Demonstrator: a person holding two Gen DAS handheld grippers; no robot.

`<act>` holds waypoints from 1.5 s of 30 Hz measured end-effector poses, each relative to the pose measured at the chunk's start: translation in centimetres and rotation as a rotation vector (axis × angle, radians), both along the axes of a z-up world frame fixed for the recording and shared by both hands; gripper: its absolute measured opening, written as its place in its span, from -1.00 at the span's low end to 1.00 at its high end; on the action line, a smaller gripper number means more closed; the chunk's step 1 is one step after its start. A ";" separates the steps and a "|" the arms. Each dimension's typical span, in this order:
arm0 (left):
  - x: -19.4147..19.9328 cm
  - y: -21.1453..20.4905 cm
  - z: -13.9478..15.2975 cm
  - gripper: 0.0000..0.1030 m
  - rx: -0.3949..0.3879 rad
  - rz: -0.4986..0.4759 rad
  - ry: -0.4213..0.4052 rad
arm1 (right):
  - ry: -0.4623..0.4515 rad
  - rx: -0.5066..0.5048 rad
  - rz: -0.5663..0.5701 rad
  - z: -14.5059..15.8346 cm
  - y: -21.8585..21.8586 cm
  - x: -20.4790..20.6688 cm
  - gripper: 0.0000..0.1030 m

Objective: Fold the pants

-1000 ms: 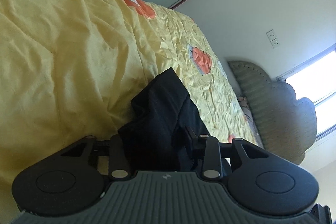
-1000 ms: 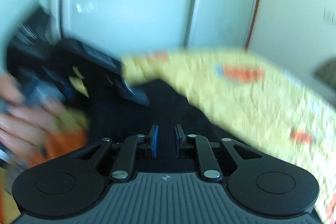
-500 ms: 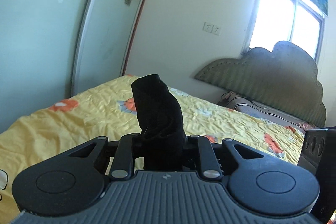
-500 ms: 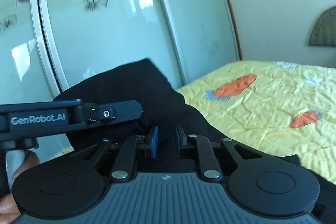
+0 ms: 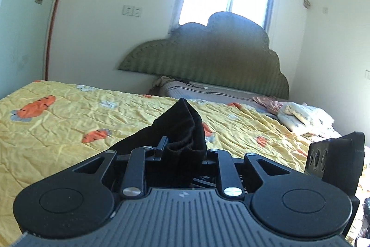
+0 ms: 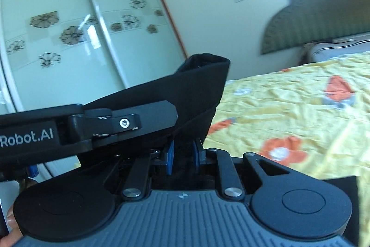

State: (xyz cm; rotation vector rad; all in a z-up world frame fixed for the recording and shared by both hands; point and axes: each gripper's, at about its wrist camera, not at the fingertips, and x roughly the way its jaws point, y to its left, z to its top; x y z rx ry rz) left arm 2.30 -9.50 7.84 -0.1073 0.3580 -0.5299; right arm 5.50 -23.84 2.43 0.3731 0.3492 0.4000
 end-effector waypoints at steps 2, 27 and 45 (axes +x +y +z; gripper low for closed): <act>0.1 -1.9 -1.3 -0.58 0.027 -0.039 0.010 | 0.028 0.002 -0.035 -0.9 -1.9 -0.6 -0.68; 2.8 -9.9 -8.2 -0.50 0.008 -0.349 0.307 | 0.251 -0.107 -0.360 -8.1 -12.6 -5.6 -0.60; 4.4 10.0 -6.2 0.17 0.020 0.061 0.311 | 0.254 0.183 -0.188 -7.2 -10.8 -7.3 0.57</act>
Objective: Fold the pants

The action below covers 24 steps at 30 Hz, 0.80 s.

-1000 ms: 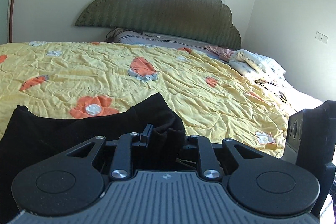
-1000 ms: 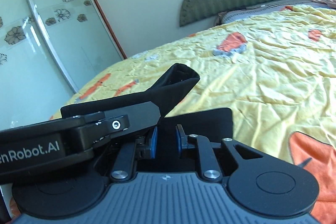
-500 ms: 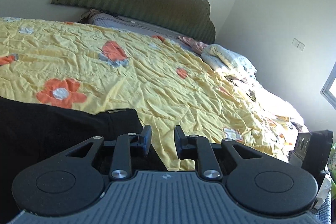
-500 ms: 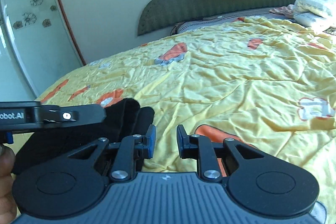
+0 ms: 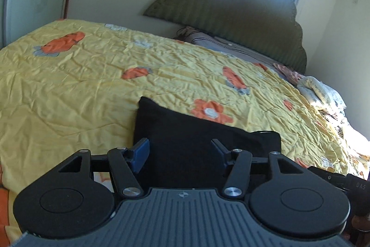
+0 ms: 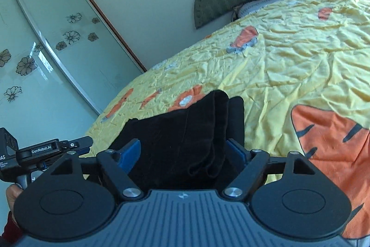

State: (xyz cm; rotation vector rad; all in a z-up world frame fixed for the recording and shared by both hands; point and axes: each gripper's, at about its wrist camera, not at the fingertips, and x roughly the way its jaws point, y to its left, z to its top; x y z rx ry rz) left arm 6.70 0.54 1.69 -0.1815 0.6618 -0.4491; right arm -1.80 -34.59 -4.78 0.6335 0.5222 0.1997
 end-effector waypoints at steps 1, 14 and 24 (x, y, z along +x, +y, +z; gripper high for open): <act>0.1 0.6 -0.2 0.17 -0.005 0.012 0.017 | 0.021 0.004 -0.002 -0.5 0.0 0.2 0.57; -0.4 -0.4 -0.2 0.18 0.021 -0.042 -0.033 | 0.061 0.176 0.138 -3.2 -2.3 7.5 0.23; 0.9 -0.1 -0.1 0.18 -0.050 -0.002 0.042 | 0.000 -0.014 0.156 0.2 -0.6 6.5 -0.75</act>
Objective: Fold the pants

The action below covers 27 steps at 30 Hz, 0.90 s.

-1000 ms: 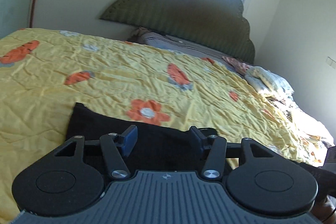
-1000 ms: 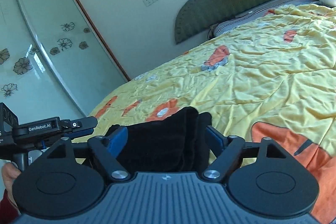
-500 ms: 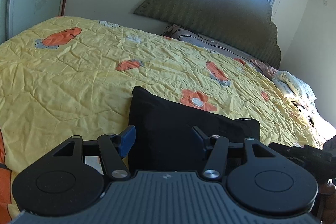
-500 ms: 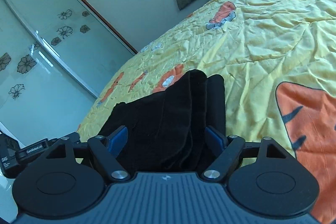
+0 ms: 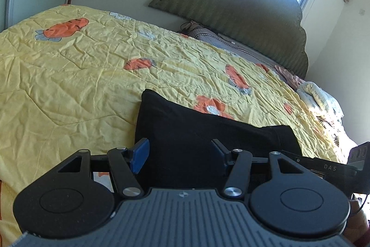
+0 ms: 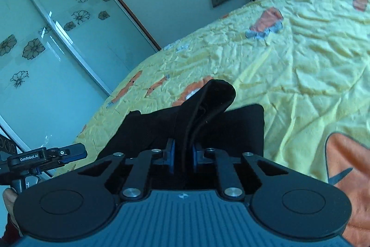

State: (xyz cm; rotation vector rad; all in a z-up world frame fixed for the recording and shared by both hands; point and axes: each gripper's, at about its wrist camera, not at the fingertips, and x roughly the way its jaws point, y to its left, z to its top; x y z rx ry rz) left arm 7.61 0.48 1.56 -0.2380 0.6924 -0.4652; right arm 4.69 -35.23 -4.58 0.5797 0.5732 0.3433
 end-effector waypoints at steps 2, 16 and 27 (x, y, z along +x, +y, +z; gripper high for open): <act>-0.4 -0.5 0.4 0.19 0.005 -0.016 -0.023 | -0.037 -0.045 -0.013 1.6 -0.1 -0.6 -0.76; -1.6 -5.2 -0.8 0.27 0.214 -0.174 -0.107 | -0.066 -0.251 -0.103 3.2 1.2 -2.8 -0.27; -2.7 -1.9 -0.4 0.32 0.276 -0.054 -0.208 | -0.033 -0.212 0.038 1.9 5.7 -4.2 -0.18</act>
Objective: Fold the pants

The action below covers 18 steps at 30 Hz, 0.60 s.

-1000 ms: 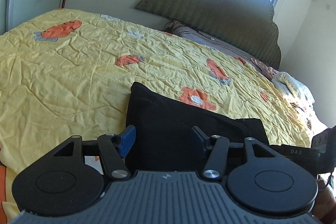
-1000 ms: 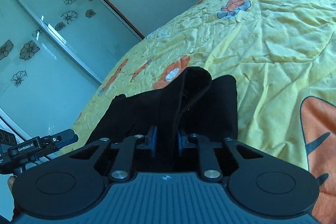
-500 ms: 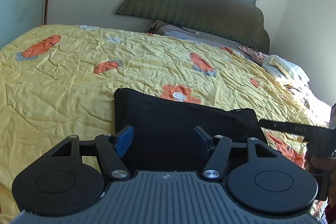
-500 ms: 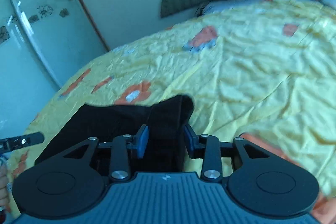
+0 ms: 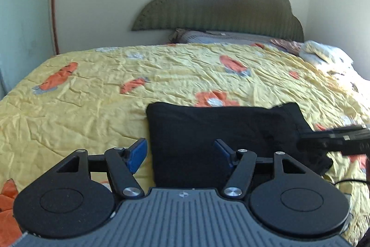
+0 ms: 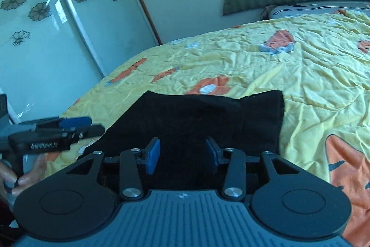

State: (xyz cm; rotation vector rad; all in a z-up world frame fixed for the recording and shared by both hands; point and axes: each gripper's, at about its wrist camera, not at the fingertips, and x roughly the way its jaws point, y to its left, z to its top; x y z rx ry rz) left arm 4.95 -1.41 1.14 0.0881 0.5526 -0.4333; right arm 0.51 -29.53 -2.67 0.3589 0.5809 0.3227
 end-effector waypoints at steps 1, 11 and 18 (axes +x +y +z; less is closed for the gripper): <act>0.5 0.8 0.0 0.32 -0.012 0.033 0.016 | -0.002 0.000 0.025 0.2 0.9 -0.2 -0.18; 3.9 6.6 -0.4 0.27 -0.231 0.123 0.302 | -0.046 -0.071 0.481 0.2 14.6 0.2 -0.17; 1.4 7.7 -1.1 0.12 -0.181 0.007 0.265 | -0.116 -0.090 0.377 1.7 13.1 -0.2 -0.17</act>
